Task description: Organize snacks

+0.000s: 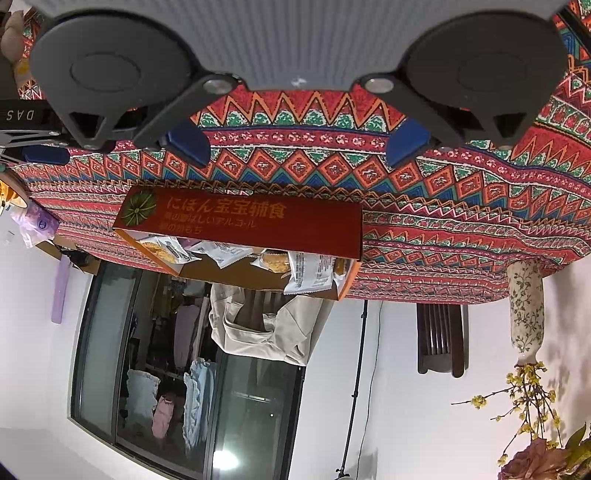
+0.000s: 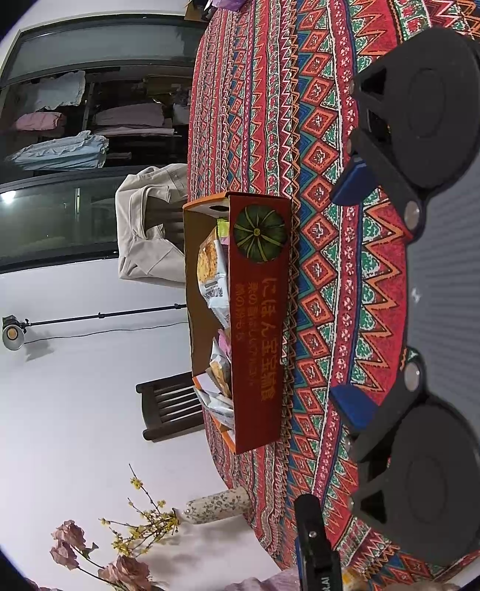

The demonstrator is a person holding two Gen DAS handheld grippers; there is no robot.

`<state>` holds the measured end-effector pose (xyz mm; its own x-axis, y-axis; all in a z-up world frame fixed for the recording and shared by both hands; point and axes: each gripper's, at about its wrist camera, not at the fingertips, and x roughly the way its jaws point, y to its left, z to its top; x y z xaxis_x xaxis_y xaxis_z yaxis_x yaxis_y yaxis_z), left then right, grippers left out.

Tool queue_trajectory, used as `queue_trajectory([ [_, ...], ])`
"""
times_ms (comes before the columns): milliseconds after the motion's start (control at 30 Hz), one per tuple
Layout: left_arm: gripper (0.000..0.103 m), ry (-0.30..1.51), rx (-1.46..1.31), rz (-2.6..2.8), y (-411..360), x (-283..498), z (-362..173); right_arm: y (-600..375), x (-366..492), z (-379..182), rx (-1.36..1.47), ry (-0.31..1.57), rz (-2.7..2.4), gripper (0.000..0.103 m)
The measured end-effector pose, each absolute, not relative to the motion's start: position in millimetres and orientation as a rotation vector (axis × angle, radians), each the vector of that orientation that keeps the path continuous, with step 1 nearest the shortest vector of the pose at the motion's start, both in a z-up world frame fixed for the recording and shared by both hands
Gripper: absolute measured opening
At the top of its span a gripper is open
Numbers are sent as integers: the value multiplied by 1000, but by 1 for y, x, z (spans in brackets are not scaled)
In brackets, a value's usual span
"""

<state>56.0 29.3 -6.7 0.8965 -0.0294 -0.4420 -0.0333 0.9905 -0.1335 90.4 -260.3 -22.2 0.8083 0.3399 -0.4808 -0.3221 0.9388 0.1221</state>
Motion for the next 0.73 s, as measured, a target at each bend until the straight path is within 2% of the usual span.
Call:
queue_trajectory([
  [733, 103, 451, -138, -1, 26, 53, -8, -258, 89, -26, 33, 528, 355, 103],
])
